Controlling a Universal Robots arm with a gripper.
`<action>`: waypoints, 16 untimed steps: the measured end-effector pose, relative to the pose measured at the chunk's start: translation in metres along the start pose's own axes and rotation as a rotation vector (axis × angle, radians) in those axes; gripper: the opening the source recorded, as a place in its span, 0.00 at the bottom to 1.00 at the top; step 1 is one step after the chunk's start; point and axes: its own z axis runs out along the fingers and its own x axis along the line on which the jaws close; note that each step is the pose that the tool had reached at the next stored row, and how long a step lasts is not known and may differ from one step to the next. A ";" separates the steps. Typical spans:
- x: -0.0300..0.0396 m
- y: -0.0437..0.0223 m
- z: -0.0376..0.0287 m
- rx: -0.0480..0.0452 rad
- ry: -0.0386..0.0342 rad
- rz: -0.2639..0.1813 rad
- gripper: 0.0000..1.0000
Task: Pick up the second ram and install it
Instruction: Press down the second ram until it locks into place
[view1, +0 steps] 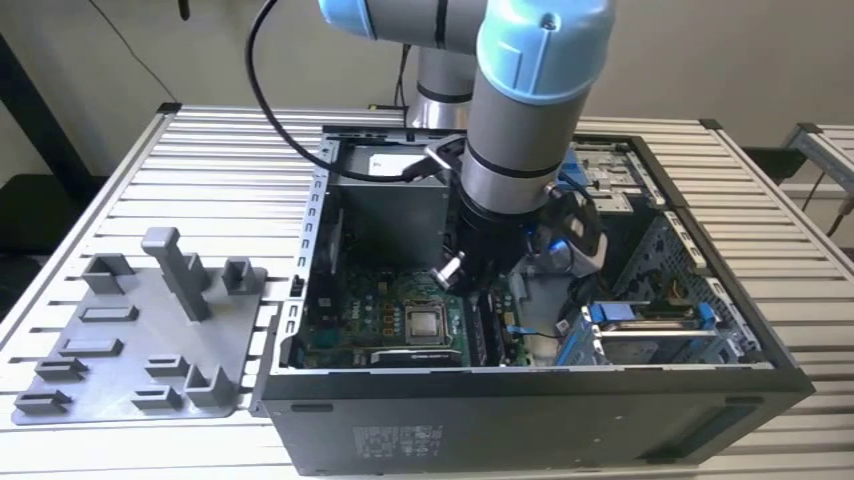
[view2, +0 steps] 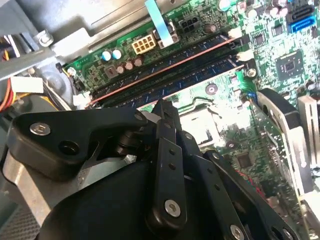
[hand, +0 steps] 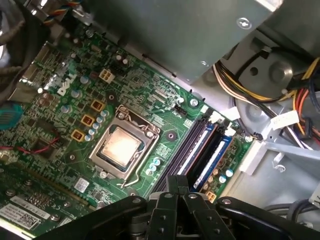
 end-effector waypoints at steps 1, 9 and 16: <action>0.0000 0.0000 0.0001 -0.0007 0.0003 -0.016 0.11; 0.0000 0.0000 0.0001 -0.0050 0.0012 -0.149 0.11; 0.0000 0.0000 0.0001 -0.0096 0.0029 -0.260 0.11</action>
